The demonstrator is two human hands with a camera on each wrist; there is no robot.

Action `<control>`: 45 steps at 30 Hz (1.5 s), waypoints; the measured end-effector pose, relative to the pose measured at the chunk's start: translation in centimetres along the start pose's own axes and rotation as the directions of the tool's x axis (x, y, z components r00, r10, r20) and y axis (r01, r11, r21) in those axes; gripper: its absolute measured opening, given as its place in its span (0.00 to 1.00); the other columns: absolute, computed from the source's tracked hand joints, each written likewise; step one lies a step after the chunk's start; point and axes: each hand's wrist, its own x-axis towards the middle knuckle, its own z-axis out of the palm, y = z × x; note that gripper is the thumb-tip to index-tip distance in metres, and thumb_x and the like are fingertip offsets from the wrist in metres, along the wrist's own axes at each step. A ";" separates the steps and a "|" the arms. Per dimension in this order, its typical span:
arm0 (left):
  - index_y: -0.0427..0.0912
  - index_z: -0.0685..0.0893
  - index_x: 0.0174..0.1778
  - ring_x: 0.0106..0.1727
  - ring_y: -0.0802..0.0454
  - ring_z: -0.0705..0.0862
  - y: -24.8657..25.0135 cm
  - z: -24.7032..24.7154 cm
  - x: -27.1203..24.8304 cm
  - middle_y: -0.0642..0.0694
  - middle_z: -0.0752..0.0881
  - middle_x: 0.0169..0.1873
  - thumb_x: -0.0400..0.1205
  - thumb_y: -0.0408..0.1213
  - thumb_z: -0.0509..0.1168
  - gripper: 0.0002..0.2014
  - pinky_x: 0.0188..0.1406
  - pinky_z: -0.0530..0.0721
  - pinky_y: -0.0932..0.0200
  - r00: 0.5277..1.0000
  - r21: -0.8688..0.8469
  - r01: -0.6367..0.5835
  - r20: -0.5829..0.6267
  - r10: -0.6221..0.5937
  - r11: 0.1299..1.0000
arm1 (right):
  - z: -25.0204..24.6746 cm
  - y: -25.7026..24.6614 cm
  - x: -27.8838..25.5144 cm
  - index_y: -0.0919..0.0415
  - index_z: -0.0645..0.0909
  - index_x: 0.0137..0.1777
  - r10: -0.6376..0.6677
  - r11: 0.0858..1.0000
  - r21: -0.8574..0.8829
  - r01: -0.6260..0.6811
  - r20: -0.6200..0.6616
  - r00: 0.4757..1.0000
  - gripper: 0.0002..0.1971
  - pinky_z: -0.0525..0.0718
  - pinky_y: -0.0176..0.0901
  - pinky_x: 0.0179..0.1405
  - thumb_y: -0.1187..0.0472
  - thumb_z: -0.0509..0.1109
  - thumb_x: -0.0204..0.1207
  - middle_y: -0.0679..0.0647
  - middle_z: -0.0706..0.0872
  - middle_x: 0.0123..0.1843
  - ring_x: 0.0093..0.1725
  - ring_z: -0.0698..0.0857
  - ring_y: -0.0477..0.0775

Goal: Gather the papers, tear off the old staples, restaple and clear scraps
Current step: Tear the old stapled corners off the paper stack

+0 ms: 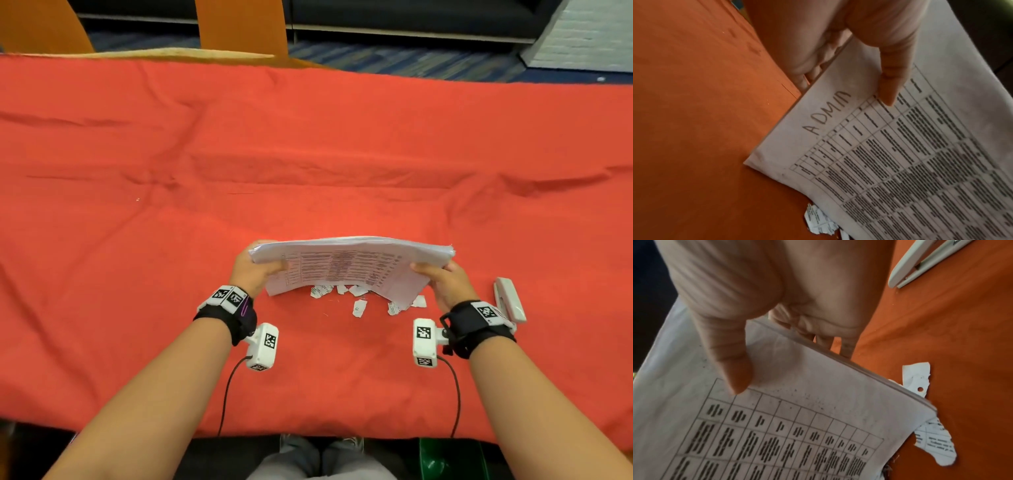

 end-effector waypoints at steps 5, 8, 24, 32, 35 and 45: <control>0.41 0.85 0.49 0.43 0.52 0.85 0.3 2.0 0.0 0.47 0.87 0.41 0.68 0.18 0.74 0.18 0.48 0.85 0.59 1.000 -0.030 0.016 0.013 -0.016 0.999 | 2.1 0.3 0.3 0.62 0.88 0.48 -0.008 1.000 -0.011 0.008 0.017 1.000 0.16 0.83 0.65 0.62 0.74 0.78 0.59 0.61 0.91 0.50 0.52 0.88 0.64; 0.43 0.85 0.43 0.41 0.54 0.85 0.6 1.4 0.3 0.48 0.87 0.39 0.70 0.17 0.73 0.16 0.42 0.84 0.63 1.000 -0.060 0.019 -0.005 -0.020 0.998 | 1.6 -0.6 0.3 0.62 0.88 0.45 -0.041 0.999 -0.011 0.041 -0.008 0.999 0.14 0.83 0.58 0.57 0.77 0.75 0.62 0.54 0.92 0.41 0.47 0.87 0.60; 0.42 0.84 0.44 0.36 0.58 0.83 0.2 -0.4 0.3 0.46 0.85 0.37 0.67 0.16 0.74 0.18 0.37 0.82 0.67 0.998 0.009 -0.028 0.063 0.027 1.000 | 0.3 -0.7 -0.1 0.61 0.88 0.51 0.015 1.000 -0.023 -0.012 0.096 0.995 0.30 0.82 0.59 0.60 0.60 0.88 0.45 0.60 0.90 0.51 0.57 0.86 0.64; 0.38 0.85 0.48 0.42 0.55 0.86 0.5 0.6 0.3 0.46 0.88 0.41 0.69 0.18 0.73 0.16 0.39 0.83 0.67 0.999 -0.061 0.047 0.016 -0.046 0.997 | 1.2 -1.1 0.0 0.59 0.88 0.44 -0.034 0.999 0.009 0.034 0.065 0.997 0.19 0.83 0.57 0.55 0.71 0.82 0.51 0.57 0.92 0.44 0.51 0.87 0.61; 0.35 0.84 0.55 0.43 0.52 0.86 0.3 0.1 0.3 0.45 0.88 0.43 0.68 0.18 0.74 0.20 0.41 0.84 0.66 0.998 -0.059 0.049 0.030 -0.047 0.997 | 0.5 -0.8 0.2 0.58 0.90 0.44 -0.007 0.999 -0.052 0.011 0.079 0.997 0.23 0.83 0.58 0.58 0.63 0.87 0.45 0.56 0.92 0.46 0.52 0.87 0.61; 0.41 0.84 0.47 0.39 0.55 0.84 0.4 -0.1 -0.9 0.47 0.87 0.39 0.67 0.30 0.79 0.15 0.39 0.82 0.67 0.996 -0.060 -0.040 0.075 0.044 0.997 | 0.7 -1.6 -0.5 0.57 0.89 0.45 -0.050 0.991 -0.118 0.061 0.096 0.994 0.31 0.83 0.56 0.57 0.47 0.89 0.39 0.54 0.92 0.46 0.49 0.87 0.56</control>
